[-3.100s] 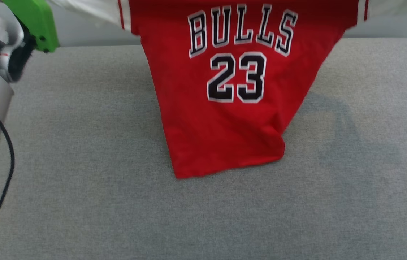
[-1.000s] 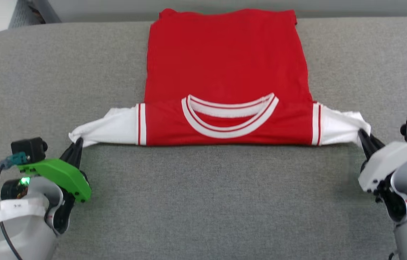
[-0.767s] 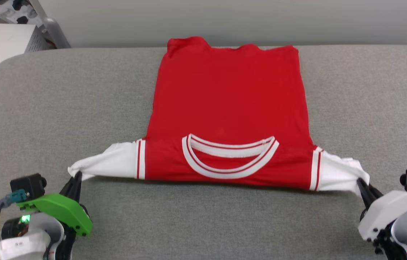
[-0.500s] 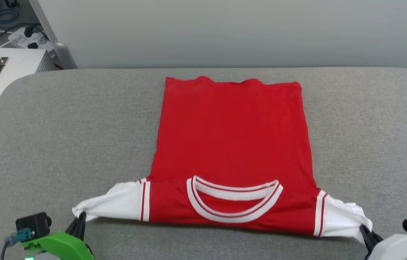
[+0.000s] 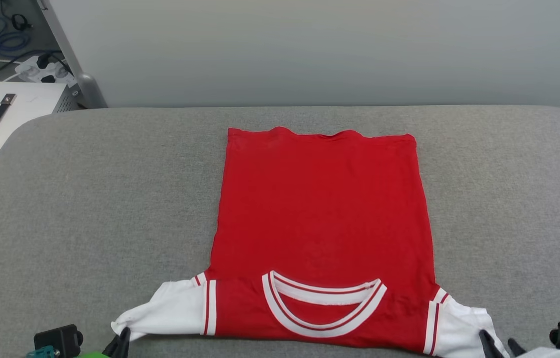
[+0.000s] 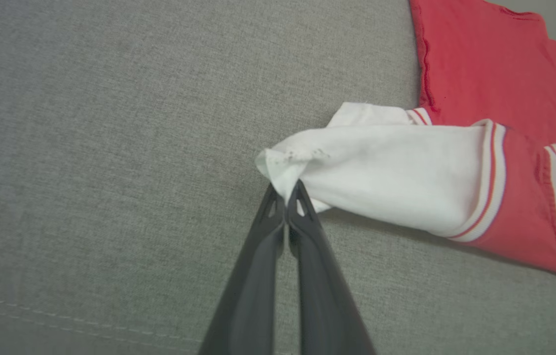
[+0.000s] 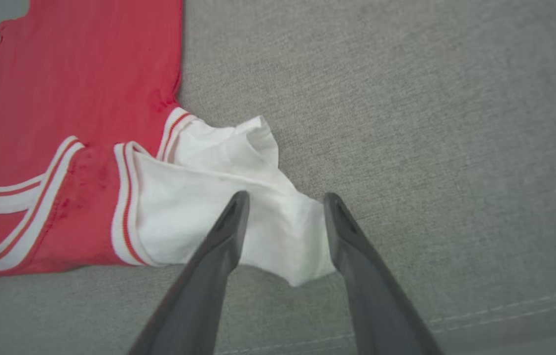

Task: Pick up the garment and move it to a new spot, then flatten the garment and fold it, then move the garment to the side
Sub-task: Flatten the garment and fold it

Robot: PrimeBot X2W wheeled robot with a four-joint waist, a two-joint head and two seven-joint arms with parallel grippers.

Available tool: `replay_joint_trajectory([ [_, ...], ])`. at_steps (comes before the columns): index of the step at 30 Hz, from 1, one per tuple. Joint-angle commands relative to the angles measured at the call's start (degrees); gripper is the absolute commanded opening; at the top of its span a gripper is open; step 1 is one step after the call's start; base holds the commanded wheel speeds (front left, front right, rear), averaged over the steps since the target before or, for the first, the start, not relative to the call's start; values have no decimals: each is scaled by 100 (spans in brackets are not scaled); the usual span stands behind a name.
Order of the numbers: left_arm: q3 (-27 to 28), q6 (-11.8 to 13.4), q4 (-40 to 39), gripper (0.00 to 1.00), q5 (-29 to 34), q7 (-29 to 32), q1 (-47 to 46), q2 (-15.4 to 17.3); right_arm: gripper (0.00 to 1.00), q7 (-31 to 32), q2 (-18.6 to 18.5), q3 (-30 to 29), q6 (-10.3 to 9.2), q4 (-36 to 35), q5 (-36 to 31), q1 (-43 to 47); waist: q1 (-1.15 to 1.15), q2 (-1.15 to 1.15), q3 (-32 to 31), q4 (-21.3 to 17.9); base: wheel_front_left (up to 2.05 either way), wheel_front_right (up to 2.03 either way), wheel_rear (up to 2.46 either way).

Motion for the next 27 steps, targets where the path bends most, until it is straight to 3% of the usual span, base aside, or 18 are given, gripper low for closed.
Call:
replay_joint_trajectory([
  [1,4,35,-31,0,68,19,-71,75,100,-133,-19,2,-6,-71,-70,-227,1,0,18,36,0,0,0],
  [7,-77,236,-285,0,304,0,-258,46,100,-278,-25,-232,-6,73,-316,-1053,1,0,116,183,0,0,0],
  [11,-164,515,-646,0,566,-7,-476,-22,100,-121,-284,-359,-6,840,-308,-2091,1,0,367,373,0,0,0],
  [13,-184,536,-756,0,636,1,-601,-39,100,7,-423,-408,-6,1241,-289,-2511,1,0,528,492,0,0,0],
  [22,-293,502,-1061,0,953,35,-1252,-139,100,1290,-1030,-505,-6,2758,-420,-4586,1,0,1282,999,0,0,0],
  [27,-349,408,-1181,0,1068,0,-1534,-239,100,2102,-1191,-570,-6,3242,-698,-5552,1,0,1666,1239,0,0,0],
])
